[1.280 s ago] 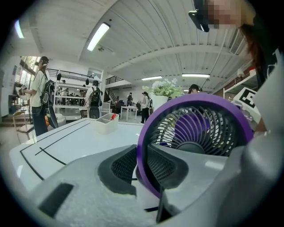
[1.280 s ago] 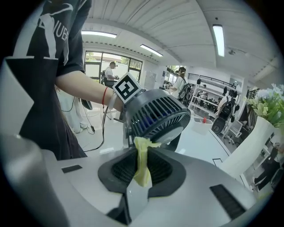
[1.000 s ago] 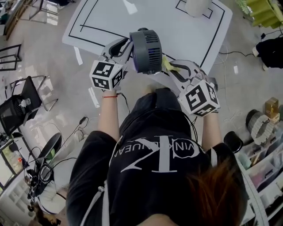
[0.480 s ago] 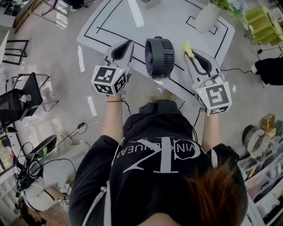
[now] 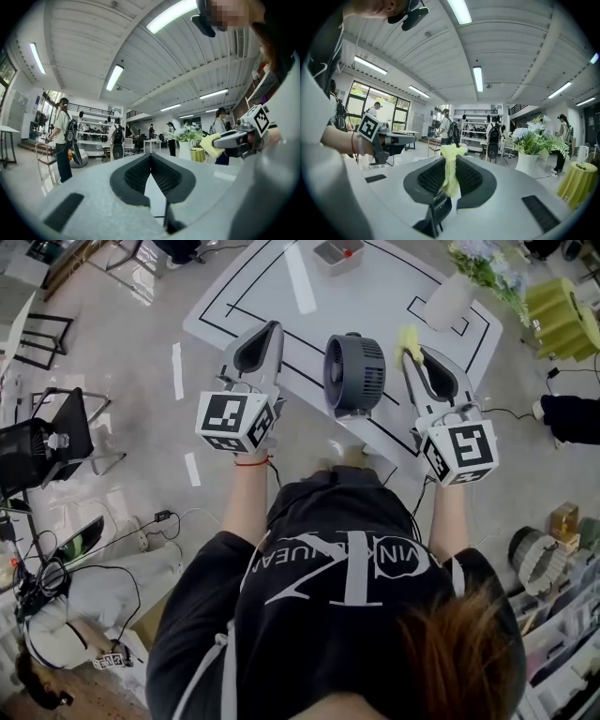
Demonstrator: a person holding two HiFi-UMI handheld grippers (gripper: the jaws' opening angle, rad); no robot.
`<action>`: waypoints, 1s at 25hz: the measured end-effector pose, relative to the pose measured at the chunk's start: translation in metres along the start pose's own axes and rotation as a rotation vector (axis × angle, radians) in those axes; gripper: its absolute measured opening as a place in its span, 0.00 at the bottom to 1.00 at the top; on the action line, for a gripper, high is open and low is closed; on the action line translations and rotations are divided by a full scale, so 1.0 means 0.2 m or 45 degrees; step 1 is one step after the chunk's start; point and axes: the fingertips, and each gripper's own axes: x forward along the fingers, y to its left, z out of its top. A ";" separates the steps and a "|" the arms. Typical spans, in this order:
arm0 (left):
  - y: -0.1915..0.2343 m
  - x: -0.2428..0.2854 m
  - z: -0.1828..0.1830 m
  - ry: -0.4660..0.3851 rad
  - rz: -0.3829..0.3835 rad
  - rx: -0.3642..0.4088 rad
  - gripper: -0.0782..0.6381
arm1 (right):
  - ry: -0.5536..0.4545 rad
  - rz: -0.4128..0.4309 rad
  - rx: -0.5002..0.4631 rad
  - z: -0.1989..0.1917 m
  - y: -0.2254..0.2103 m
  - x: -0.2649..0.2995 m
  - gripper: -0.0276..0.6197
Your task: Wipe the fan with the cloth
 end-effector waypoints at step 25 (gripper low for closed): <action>0.08 -0.08 0.02 -0.025 0.118 0.039 0.12 | -0.019 -0.023 0.084 0.00 -0.08 0.03 0.13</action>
